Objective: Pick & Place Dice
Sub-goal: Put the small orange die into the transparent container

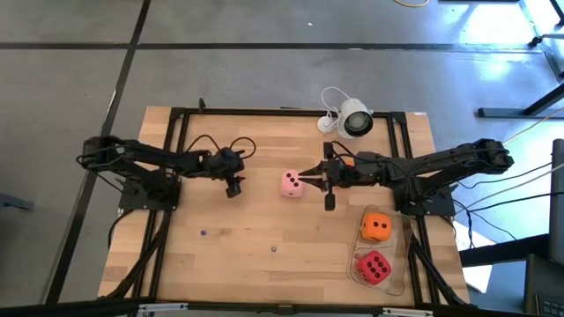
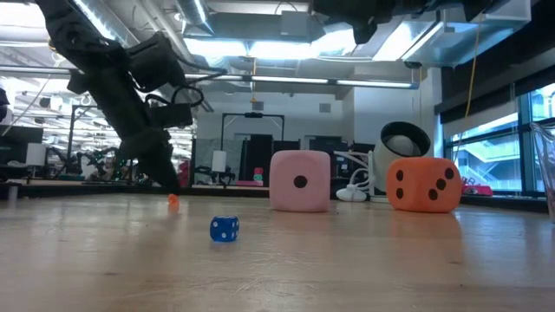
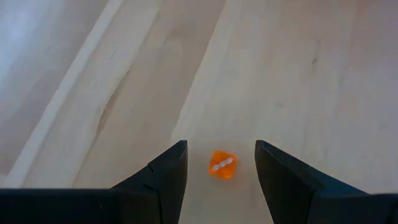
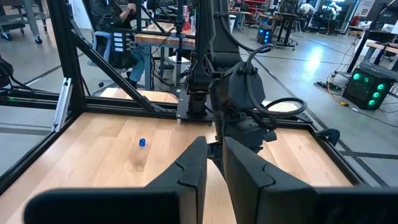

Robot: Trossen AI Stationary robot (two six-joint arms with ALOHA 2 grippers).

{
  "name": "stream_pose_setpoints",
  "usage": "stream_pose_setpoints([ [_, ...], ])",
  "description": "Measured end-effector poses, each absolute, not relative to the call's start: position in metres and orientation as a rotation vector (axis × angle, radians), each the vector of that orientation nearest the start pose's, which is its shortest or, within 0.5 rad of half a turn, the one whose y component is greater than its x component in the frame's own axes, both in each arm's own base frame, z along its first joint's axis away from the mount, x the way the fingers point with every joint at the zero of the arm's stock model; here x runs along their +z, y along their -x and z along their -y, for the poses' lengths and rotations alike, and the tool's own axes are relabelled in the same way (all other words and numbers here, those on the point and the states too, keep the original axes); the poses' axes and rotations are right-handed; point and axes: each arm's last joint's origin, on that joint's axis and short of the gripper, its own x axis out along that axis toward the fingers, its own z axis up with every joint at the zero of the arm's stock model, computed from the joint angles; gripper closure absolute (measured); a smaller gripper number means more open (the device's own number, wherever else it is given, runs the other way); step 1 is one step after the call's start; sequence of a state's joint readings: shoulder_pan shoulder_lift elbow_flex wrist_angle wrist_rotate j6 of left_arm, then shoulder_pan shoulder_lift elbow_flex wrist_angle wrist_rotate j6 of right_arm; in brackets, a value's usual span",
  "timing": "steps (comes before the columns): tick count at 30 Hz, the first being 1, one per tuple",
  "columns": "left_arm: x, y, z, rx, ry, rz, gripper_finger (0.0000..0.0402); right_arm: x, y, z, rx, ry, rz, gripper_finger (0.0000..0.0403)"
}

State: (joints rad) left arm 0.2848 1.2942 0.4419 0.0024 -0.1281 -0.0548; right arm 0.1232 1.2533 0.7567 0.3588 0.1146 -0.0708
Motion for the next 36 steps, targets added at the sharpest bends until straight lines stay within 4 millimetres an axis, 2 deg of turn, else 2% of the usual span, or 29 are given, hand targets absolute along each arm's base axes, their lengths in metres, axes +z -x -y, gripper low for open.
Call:
stream_pose_setpoints([
  [29, 0.1383, -0.2063, -0.0642, 0.434, 0.151, -0.862, 0.0224, 0.2770, -0.2755, -0.0308, 0.015, 0.085, -0.137, 0.0348],
  [36, 0.1302, -0.2145, -0.0665, 0.433, 0.149, -0.843, 0.0228, 0.2771, -0.2754, -0.0309, 0.015, 0.085, -0.136, 0.0348],
])
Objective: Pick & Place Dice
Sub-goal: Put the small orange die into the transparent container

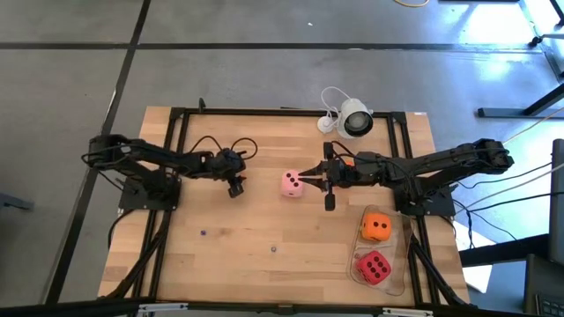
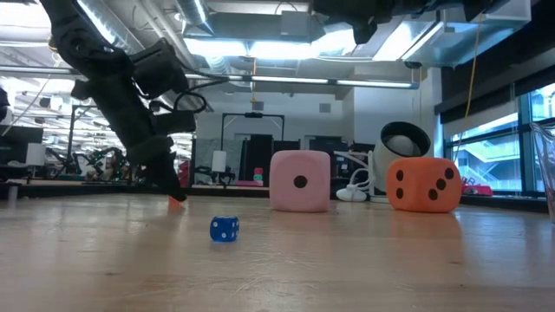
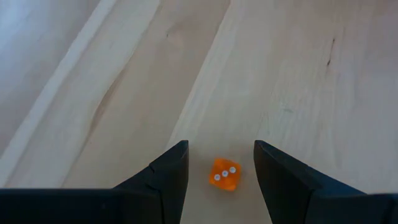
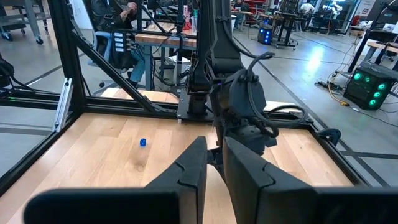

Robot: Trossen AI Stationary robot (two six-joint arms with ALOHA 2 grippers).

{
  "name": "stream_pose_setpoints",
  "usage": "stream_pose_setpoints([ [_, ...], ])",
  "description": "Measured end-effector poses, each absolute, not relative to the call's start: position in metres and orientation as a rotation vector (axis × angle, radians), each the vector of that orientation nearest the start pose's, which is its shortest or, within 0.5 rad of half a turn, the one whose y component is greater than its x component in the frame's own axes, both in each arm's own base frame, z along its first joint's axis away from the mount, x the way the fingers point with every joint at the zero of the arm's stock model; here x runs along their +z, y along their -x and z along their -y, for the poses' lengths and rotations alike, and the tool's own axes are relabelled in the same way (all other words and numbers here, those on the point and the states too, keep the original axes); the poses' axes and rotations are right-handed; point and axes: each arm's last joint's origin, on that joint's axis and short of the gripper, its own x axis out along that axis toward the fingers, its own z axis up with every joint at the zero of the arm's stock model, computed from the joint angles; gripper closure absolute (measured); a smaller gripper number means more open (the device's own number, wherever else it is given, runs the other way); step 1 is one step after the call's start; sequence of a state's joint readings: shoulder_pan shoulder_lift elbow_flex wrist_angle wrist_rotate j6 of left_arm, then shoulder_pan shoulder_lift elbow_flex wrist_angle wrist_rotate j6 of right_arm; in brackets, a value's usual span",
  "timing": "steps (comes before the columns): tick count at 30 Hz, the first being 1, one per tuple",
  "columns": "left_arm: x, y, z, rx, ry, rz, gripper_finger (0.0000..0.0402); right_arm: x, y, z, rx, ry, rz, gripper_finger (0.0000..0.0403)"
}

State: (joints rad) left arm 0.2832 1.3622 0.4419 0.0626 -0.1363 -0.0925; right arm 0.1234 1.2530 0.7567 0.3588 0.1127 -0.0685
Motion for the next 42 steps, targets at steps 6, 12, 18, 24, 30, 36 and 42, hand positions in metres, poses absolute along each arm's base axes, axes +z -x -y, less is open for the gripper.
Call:
stream_pose_setpoints([
  [6, 0.123, -0.217, -0.067, 0.432, 0.152, -0.874, 0.0226, 0.277, -0.275, -0.031, 0.015, 0.080, -0.136, 0.0348],
  [12, 0.124, -0.216, -0.067, 0.433, 0.151, -0.869, 0.0231, 0.277, -0.275, -0.031, 0.015, 0.081, -0.136, 0.0348],
  [18, 0.127, -0.214, -0.067, 0.429, 0.139, -0.872, 0.0231, 0.277, -0.275, -0.031, 0.015, 0.081, -0.137, 0.0348],
  [24, 0.127, -0.212, -0.067, 0.431, 0.147, -0.889, 0.0233, 0.277, -0.275, -0.031, 0.016, 0.084, -0.137, 0.0348],
  [30, 0.126, -0.209, -0.071, 0.408, 0.214, -0.894, 0.0233, 0.277, -0.275, -0.031, 0.016, 0.084, -0.137, 0.0348],
  [36, 0.125, -0.207, -0.076, 0.402, 0.256, -0.898, 0.0233, 0.277, -0.275, -0.031, 0.016, 0.084, -0.137, 0.0348],
  [42, 0.125, -0.207, -0.077, 0.371, 0.267, -0.901, 0.0233, 0.277, -0.275, -0.031, 0.016, 0.085, -0.137, 0.0348],
])
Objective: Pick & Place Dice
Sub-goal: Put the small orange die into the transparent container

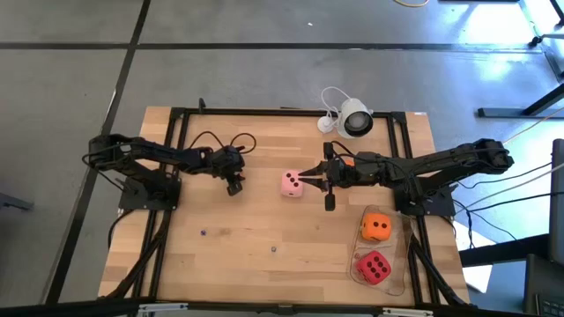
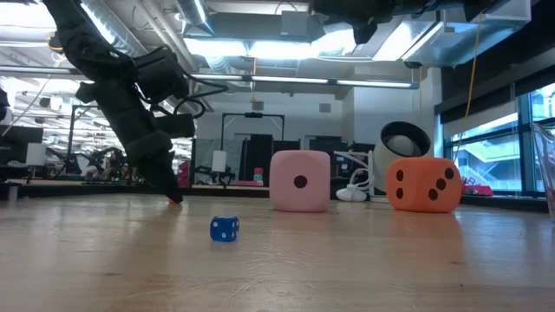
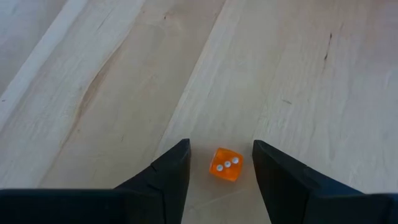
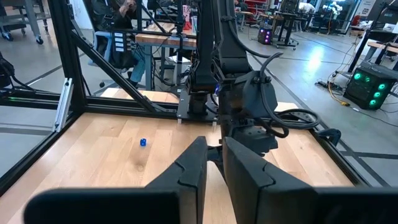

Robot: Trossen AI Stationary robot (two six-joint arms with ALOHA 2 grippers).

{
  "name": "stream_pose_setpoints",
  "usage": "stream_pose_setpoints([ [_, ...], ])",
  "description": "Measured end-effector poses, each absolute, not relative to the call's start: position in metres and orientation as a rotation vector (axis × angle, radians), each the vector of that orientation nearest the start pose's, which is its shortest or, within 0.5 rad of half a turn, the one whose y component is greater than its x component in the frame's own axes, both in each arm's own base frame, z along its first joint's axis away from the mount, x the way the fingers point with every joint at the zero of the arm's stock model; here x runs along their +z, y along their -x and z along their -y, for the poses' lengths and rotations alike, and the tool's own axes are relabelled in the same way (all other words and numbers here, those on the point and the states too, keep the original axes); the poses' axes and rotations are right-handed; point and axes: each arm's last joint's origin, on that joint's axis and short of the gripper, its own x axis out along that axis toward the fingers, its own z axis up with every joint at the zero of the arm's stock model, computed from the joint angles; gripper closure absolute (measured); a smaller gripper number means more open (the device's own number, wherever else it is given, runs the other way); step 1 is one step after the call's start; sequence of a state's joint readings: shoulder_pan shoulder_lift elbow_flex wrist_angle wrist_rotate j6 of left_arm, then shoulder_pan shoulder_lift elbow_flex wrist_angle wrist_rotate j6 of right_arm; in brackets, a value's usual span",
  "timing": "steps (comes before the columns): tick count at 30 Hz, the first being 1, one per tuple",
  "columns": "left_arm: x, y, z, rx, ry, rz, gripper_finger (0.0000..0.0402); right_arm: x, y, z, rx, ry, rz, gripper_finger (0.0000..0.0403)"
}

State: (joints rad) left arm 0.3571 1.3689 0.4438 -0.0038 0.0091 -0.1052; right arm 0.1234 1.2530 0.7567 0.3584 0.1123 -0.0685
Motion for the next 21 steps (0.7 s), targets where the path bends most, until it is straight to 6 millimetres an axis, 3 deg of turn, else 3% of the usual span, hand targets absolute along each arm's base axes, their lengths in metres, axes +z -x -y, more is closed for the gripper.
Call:
stream_pose_setpoints([
  [21, 0.1220, -0.2029, -0.0751, 0.354, 0.265, -0.953, 0.0233, 0.2771, -0.2754, -0.0309, 0.016, 0.087, -0.137, 0.0348],
])
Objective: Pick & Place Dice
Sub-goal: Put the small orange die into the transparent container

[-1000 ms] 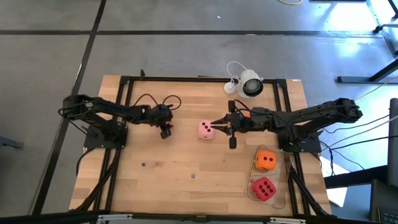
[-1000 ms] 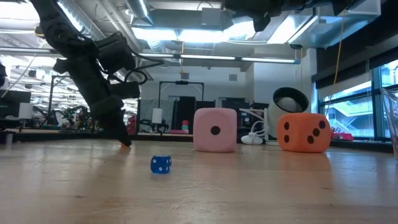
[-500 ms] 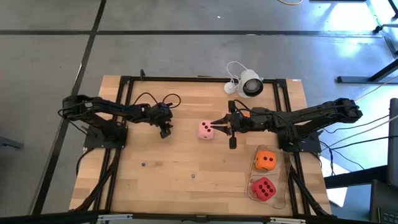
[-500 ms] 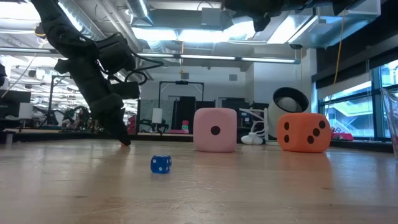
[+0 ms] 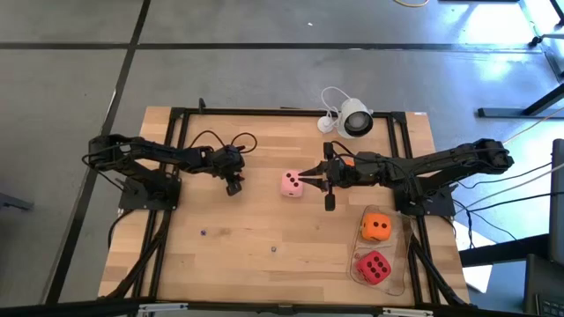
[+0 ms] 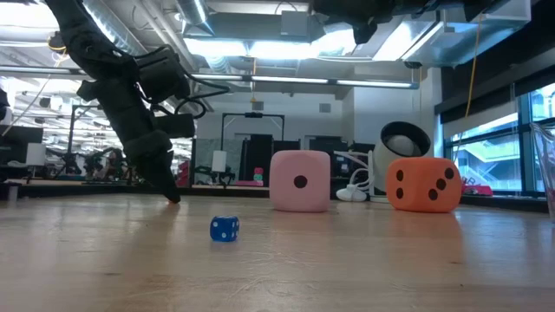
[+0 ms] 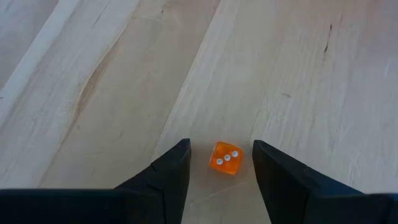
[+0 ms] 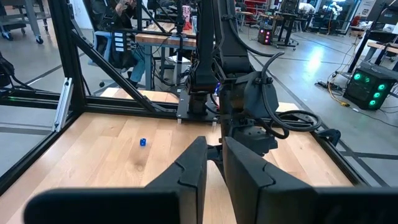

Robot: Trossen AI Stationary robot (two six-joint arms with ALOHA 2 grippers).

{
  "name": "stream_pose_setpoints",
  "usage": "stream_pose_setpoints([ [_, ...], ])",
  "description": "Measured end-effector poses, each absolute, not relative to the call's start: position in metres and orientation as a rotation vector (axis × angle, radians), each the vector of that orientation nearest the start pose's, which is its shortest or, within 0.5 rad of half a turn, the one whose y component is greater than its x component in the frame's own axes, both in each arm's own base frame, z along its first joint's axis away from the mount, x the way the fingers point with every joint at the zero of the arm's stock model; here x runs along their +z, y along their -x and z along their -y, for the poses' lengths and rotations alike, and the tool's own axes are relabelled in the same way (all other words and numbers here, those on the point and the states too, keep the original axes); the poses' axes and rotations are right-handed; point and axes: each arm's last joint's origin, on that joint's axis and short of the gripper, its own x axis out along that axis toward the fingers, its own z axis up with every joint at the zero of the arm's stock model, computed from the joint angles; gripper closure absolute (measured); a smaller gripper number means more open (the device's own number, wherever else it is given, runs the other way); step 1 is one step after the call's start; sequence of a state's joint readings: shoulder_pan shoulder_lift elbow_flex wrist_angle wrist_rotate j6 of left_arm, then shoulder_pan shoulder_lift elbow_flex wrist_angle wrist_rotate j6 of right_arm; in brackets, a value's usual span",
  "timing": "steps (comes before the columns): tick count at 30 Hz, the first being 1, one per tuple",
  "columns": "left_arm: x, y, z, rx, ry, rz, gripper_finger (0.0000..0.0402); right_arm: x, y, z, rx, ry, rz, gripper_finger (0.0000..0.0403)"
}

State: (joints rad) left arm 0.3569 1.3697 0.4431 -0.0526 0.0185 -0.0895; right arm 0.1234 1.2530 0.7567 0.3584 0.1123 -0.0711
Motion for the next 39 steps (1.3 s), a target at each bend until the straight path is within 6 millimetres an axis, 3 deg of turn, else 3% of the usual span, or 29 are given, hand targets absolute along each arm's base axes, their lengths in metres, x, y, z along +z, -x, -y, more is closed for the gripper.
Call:
stream_pose_setpoints([
  [14, 0.122, -0.203, -0.075, 0.345, 0.249, -0.960, 0.0237, 0.277, -0.275, -0.031, 0.017, 0.103, -0.136, 0.0348],
  [31, 0.122, -0.203, -0.075, 0.344, 0.254, -0.959, 0.0378, 0.278, -0.275, -0.031, 0.016, 0.106, -0.127, 0.0348],
  [39, 0.126, -0.208, -0.075, 0.350, 0.337, -0.909, 0.0374, 0.302, -0.263, -0.026, -0.105, 0.054, 0.007, 0.0348],
])
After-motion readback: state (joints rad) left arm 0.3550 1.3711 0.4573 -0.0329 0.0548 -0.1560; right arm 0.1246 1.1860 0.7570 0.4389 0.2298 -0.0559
